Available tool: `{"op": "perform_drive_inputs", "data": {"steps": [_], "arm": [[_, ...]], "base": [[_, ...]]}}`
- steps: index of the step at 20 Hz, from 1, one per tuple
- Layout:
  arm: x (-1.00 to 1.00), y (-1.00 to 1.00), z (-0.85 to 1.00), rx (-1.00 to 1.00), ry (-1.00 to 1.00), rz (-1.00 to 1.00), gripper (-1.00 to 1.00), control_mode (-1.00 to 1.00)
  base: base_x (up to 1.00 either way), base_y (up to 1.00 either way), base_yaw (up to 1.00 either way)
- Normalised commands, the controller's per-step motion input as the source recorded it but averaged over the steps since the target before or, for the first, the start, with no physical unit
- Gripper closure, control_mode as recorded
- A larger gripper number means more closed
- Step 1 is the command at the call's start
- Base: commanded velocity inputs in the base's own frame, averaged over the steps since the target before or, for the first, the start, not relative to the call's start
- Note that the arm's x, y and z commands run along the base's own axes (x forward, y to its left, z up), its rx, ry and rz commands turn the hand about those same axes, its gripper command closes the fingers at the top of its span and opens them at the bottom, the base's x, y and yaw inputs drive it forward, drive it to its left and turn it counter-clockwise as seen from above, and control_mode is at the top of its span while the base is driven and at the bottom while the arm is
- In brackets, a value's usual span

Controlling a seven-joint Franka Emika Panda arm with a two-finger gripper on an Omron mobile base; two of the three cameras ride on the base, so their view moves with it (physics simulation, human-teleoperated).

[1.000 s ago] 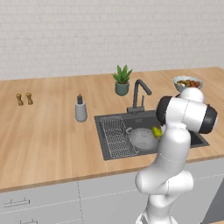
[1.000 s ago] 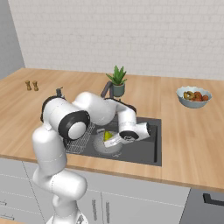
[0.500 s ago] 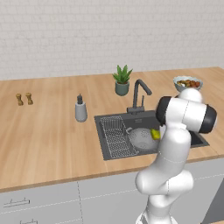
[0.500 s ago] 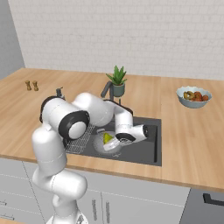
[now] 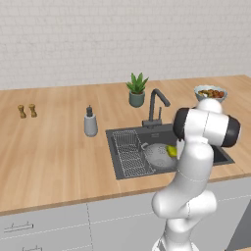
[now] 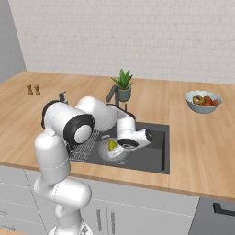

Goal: Put the colander in the sink, put the pear in the colander, and turn on the sink faucet and pour water over the colander.

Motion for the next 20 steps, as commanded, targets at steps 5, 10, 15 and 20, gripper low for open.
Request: {"op": "perform_drive_inputs", "data": {"steps": [5,10,15,20], "arm": [[0.16,0.08,-0.01,-0.07,0.0,-0.01,1.0,-1.0],[0.0,0.1,-0.07,-0.08,0.0,-0.01,1.0,-1.0],[0.0,0.12,-0.09,-0.11,-0.05,-0.01,1.0,-1.0],[0.0,0.16,-0.17,-0.12,-0.04,-0.02,1.0,-1.0]], "base": [[0.0,0.0,0.0],[0.0,0.0,0.0],[0.0,0.0,0.0],[0.0,0.0,0.0]]}}
